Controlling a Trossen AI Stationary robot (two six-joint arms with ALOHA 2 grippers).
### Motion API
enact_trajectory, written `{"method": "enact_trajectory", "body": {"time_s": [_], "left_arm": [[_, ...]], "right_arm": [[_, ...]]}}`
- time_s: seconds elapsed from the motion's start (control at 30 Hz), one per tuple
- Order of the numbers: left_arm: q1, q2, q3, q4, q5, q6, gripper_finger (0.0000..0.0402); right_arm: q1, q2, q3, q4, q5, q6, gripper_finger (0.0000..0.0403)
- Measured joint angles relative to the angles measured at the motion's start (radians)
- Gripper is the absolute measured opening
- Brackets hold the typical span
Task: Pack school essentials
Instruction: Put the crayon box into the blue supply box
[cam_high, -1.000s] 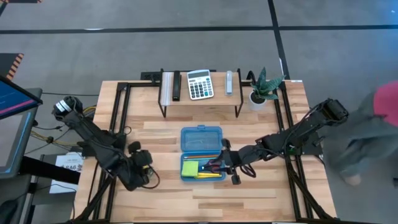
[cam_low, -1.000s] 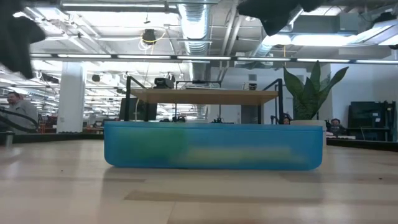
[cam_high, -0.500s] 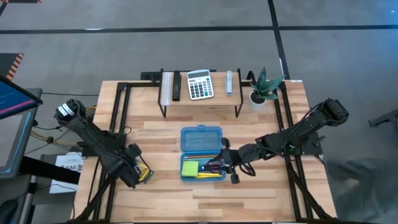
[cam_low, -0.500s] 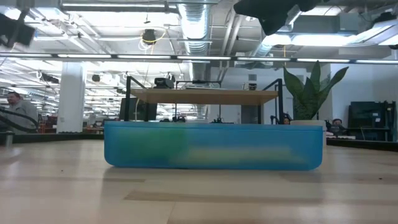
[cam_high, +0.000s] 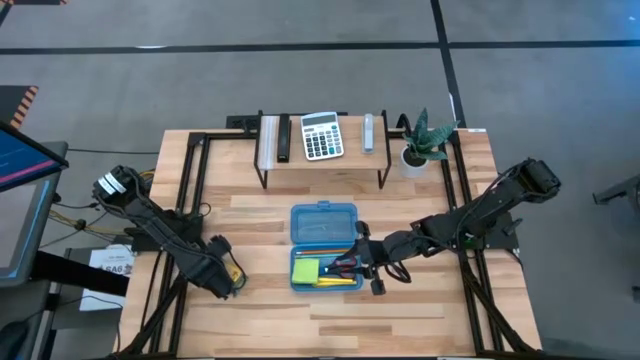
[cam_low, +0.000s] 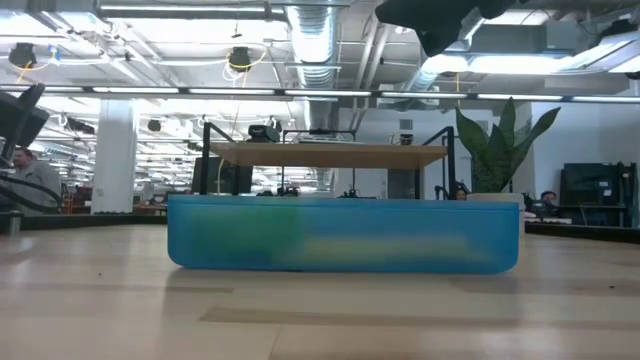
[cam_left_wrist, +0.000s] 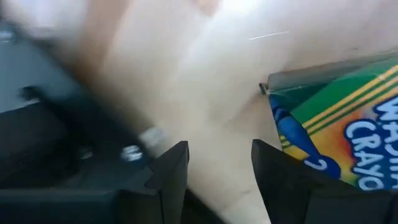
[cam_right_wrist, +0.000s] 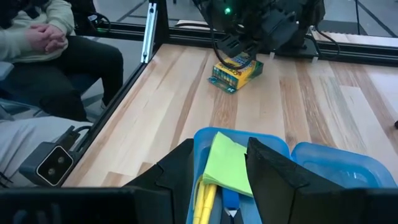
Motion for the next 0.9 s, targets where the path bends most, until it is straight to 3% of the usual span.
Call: {"method": "enact_trajectory", "body": {"time_s": [0.3, 0.67, 0.9], "left_arm": [[0.000, 0.000, -0.002, 0.221, -0.005, 0.005, 0.0166], [0.000, 0.000, 0.081, 0.326, -0.130, 0.168, 0.0167], [0.001, 0.000, 0.177, 0.280, -0.207, 0.301, 0.0167]], "right_arm": [[0.000, 0.000, 0.000, 0.000, 0.000, -0.001, 0.0163], [0.000, 0.000, 0.000, 0.000, 0.000, -0.001, 0.0163], [0.000, 0.000, 0.000, 0.000, 0.000, -0.001, 0.0163]]}}
